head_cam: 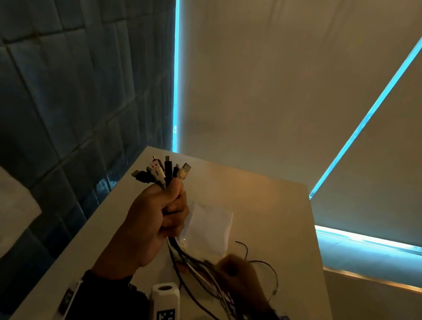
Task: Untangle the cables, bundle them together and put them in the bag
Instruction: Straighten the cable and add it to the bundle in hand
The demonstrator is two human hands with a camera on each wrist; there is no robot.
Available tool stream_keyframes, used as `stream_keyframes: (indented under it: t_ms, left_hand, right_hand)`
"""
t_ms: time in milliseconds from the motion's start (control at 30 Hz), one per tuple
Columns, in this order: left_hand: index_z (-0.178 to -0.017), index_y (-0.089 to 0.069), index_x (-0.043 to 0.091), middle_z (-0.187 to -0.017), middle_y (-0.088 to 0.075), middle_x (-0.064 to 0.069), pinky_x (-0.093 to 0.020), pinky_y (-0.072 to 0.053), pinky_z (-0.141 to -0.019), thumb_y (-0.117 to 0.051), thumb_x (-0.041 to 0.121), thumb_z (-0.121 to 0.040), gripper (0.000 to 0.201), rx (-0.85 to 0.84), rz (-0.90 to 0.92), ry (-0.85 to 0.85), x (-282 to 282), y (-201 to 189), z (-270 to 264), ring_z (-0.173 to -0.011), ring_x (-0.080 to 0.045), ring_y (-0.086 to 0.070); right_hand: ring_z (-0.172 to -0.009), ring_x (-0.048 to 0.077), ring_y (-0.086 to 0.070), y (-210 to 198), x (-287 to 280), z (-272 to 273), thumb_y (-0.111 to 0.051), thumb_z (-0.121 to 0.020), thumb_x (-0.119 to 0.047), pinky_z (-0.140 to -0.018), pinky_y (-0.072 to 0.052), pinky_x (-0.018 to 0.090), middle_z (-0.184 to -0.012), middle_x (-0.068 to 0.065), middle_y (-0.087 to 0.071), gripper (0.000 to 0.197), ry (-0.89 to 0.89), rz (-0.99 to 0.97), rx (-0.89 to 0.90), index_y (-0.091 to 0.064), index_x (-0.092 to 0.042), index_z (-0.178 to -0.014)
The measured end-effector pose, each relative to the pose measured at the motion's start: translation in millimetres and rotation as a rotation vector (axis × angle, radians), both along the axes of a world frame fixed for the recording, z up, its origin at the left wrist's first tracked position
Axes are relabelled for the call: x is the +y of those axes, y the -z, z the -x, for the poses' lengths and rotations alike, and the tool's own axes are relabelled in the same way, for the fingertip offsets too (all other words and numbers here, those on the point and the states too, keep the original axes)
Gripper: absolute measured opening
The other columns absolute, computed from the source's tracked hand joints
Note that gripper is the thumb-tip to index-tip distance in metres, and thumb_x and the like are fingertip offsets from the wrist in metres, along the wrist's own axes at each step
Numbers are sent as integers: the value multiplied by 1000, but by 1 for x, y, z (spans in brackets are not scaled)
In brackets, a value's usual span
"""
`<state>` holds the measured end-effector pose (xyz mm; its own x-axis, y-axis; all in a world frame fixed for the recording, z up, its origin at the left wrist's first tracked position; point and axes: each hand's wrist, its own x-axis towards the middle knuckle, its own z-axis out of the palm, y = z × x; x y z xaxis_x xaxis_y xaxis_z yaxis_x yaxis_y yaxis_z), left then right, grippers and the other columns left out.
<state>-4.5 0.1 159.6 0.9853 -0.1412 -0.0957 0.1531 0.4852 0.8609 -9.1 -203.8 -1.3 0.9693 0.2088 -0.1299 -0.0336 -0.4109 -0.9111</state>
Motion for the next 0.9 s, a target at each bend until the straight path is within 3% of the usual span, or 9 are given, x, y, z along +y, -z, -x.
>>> stream_keyframes:
  t_ms: [133,333,467,600,733,833,900]
  left_hand:
    - [-69,-35,15,-51,-28,5,-22,-9,-44,-35,23,-100,32,34,-53,-9,-11,2,-2,-39,-6,-18]
    - [-77,-43,13,-52,-29,4,-21,-15,-41,-49,35,-93,28,62,-152,22,-33,3,-6,-40,-7,-22]
    - [-77,-49,9,-49,-37,4,-21,-25,-39,-52,39,-91,33,17,-271,10,-46,5,-4,-39,-8,-27]
    - [-75,-48,9,-46,-34,4,-20,-26,-38,-49,30,-95,29,11,-206,-126,-48,7,-3,-37,-7,-27]
    - [-70,-44,12,-53,-37,3,-25,-28,-48,-41,29,-98,34,28,-74,-187,-44,7,-9,-49,-12,-32]
    - [-74,-48,12,-62,-50,1,-29,-41,-59,-39,27,-100,31,18,30,-244,-43,8,-12,-61,-16,-49]
    - [-78,-49,12,-65,-54,-1,-35,-48,-65,-37,28,-100,30,-3,74,-237,-43,8,-10,-64,-19,-58]
  right_hand:
    - [-55,18,-63,-57,-6,-22,-67,-86,-7,-55,-53,29,-68,10,-67,11,258,-223,-172,-59,-1,-83]
    - [-59,19,-65,-125,20,-17,-66,-86,-8,-59,-56,27,-70,8,-66,11,258,-341,-445,-57,-3,-84]
    - [-61,14,-65,-135,38,-11,-65,-87,-13,-58,-57,29,-74,5,-68,8,145,-269,-522,-61,-6,-85]
    - [-63,16,-64,-139,34,-12,-64,-89,-9,-59,-55,25,-78,5,-69,4,23,-274,-511,-66,-7,-91]
    - [-55,6,-59,-131,24,-8,-65,-89,-13,-55,-47,18,-70,1,-66,4,-15,-271,-416,-67,-9,-89]
    - [-50,3,-53,-119,14,-9,-67,-87,-13,-53,-42,14,-61,-1,-62,10,21,-277,-364,-66,-4,-82]
    - [-53,5,-52,-112,8,-12,-67,-86,-14,-56,-44,18,-59,-3,-59,13,7,-274,-333,-67,-4,-78]
